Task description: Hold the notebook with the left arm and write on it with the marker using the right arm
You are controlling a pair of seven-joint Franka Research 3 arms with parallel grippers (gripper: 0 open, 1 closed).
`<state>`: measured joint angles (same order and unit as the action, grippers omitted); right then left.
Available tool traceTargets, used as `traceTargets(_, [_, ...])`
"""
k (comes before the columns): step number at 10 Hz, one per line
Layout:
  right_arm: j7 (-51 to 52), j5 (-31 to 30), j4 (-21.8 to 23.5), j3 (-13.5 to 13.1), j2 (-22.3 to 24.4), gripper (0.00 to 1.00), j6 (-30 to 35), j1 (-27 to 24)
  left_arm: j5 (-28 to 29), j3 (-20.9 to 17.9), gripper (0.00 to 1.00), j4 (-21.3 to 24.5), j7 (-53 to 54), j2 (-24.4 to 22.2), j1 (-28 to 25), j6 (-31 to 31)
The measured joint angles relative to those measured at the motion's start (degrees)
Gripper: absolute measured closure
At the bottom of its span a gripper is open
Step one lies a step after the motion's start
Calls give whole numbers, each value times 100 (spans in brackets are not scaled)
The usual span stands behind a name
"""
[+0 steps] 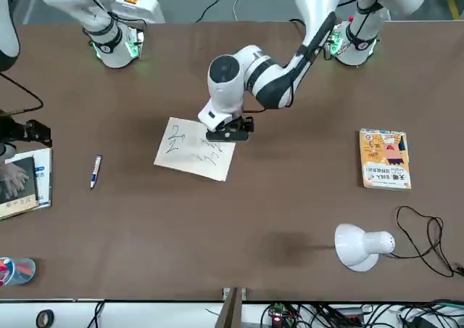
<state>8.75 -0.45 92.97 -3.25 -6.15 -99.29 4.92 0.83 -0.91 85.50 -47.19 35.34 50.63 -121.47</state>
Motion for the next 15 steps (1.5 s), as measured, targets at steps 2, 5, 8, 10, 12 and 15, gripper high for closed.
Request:
traceTargets(2, [-308, 0, -2, 18, 15, 3, 91, 41, 36, 0, 0, -5, -24, 196, 45, -202])
traceTargets(5, [-585, 0, -4, 36, 61, 4, 178, 146, 324, 2, 0, -73, -248, 443, 152, -320])
traceTargets(8, [-864, 0, -7, 35, 130, 4, 253, 159, 496, 2, 0, -128, -376, 609, 188, -381])
traceTargets(10, [-1050, 0, -18, 35, 170, 4, 344, 160, 540, -2, 0, -137, -377, 680, 187, -479])
traceTargets(12, [-1114, 4, -19, 31, 202, 4, 407, 160, 630, 0, 0, -139, -377, 762, 188, -635])
traceTargets(15, [-1227, 7, -19, 32, 221, 3, 443, 160, 722, 0, 0, -141, -377, 959, 189, -911])
